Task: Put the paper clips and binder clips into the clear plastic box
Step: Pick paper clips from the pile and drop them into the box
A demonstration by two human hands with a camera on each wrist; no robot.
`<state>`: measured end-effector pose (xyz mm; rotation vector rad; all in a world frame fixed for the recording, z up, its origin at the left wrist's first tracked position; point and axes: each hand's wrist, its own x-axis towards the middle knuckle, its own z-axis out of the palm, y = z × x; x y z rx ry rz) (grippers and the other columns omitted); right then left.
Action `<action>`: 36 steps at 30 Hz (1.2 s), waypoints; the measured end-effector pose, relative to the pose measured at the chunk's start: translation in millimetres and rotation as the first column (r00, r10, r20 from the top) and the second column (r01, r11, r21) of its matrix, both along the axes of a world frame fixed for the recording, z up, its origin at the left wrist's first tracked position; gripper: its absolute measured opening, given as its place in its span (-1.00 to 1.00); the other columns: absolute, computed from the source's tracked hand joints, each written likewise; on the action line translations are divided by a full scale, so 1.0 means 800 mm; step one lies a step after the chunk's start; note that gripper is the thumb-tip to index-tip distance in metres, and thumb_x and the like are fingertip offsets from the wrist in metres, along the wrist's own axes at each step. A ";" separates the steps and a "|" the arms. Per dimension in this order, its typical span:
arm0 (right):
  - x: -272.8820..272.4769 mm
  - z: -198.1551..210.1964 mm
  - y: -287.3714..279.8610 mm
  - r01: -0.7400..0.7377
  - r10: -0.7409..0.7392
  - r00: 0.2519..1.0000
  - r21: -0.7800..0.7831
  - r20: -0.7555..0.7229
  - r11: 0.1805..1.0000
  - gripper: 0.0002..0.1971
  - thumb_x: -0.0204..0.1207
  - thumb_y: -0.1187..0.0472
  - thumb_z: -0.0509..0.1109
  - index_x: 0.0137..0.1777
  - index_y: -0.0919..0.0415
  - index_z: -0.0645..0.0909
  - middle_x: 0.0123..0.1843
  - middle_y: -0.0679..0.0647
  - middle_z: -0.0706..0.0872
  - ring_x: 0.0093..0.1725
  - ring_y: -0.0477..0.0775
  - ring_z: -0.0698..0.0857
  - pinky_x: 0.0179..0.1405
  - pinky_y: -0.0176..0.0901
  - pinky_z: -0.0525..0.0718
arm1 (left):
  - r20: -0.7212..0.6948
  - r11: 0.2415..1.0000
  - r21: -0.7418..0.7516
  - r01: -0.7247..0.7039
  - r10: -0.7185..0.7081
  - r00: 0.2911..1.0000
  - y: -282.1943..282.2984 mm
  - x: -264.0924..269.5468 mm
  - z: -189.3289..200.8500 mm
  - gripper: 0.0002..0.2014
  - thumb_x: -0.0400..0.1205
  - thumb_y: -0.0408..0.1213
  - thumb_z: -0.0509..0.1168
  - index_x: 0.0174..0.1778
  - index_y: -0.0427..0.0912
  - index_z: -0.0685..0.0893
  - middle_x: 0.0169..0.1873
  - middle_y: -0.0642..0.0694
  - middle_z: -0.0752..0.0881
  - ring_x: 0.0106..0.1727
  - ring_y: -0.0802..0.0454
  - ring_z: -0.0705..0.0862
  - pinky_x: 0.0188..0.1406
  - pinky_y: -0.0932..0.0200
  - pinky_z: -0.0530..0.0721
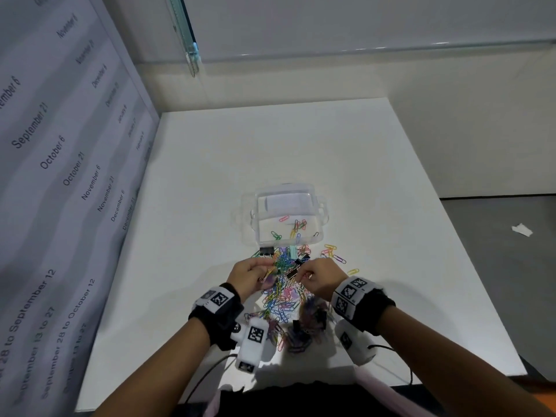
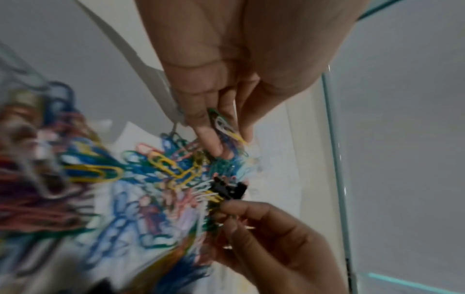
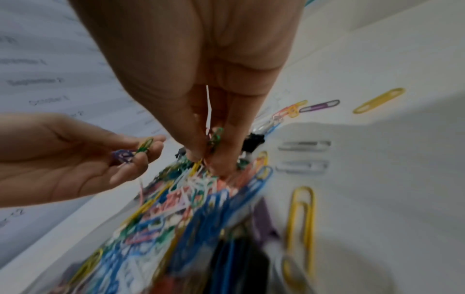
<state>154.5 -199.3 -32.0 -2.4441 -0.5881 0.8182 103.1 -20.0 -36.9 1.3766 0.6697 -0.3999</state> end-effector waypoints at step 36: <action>0.005 0.006 -0.020 -0.037 0.031 0.992 0.048 0.123 0.998 -0.75 0.41 0.35 0.30 0.06 0.17 0.65 0.06 0.13 0.60 0.03 0.11 0.53 0.08 -0.08 0.51 | -0.238 0.273 0.706 0.653 -0.778 0.582 -0.014 -0.023 -0.010 -0.11 0.26 -0.09 0.61 0.47 0.04 0.30 0.32 -0.08 0.30 0.34 -0.02 0.38 0.39 0.19 0.48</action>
